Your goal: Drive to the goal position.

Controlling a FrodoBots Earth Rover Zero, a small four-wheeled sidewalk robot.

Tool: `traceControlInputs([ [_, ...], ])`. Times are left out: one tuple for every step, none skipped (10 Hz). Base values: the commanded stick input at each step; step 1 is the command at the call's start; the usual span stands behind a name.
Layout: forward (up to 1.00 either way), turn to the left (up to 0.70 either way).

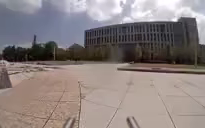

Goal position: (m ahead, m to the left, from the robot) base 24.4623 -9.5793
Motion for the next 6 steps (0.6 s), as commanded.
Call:
traceControlInputs([
  [0.70, 0.00],
  [0.70, 0.00],
  [0.70, 0.00],
  [0.70, 0.00],
  [0.70, 0.00],
  [0.70, 0.00],
])
